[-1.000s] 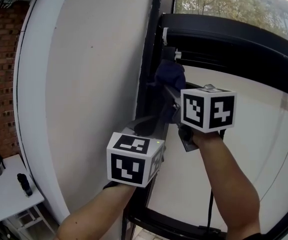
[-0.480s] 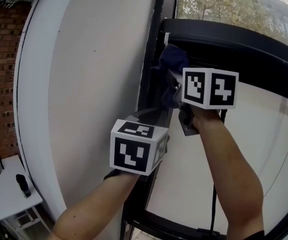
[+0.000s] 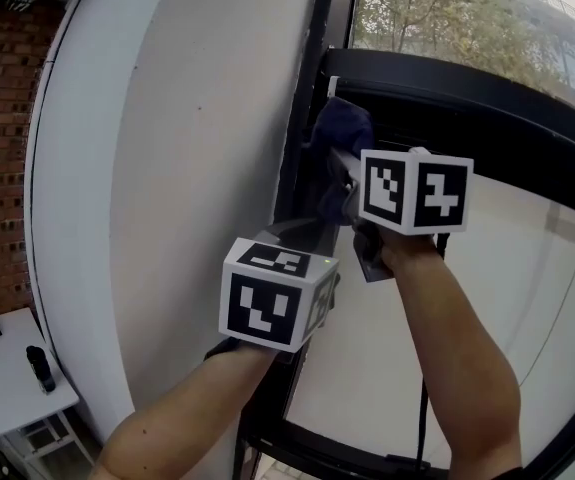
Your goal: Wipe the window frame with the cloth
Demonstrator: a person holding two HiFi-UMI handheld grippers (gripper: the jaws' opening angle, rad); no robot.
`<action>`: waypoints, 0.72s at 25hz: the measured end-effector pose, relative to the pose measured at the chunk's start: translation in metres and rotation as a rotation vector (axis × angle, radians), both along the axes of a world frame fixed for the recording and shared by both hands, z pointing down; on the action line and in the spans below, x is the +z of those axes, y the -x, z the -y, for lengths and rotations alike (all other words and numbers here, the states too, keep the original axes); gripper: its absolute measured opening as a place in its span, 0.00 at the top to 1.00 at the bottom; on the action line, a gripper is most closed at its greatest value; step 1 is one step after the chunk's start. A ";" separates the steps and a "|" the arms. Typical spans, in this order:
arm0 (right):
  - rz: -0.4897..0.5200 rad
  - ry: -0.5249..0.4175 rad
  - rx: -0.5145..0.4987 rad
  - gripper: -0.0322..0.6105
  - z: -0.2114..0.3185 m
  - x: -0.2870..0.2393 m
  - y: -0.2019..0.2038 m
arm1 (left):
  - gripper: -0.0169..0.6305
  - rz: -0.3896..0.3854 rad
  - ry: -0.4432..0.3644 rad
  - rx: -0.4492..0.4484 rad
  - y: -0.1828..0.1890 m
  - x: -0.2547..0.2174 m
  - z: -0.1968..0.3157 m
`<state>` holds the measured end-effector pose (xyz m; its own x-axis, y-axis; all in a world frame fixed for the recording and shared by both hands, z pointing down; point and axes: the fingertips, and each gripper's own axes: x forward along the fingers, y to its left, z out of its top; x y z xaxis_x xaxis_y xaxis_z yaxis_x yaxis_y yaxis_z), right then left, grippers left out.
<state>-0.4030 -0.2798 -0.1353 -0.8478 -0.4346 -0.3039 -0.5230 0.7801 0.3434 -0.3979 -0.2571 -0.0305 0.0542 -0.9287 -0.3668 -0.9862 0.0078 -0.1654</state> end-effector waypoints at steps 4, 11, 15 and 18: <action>0.045 0.017 -0.008 0.75 -0.007 -0.019 -0.004 | 0.98 0.044 -0.009 -0.032 -0.008 -0.002 -0.009; 0.080 -0.004 0.033 0.75 -0.012 -0.053 -0.004 | 0.98 0.041 -0.032 -0.037 -0.005 -0.039 -0.020; 0.072 -0.031 0.054 0.75 -0.015 -0.064 0.002 | 0.98 0.015 -0.052 -0.027 0.007 -0.062 -0.023; 0.072 -0.035 0.064 0.75 -0.016 -0.065 0.004 | 0.98 -0.001 -0.053 -0.010 0.010 -0.067 -0.022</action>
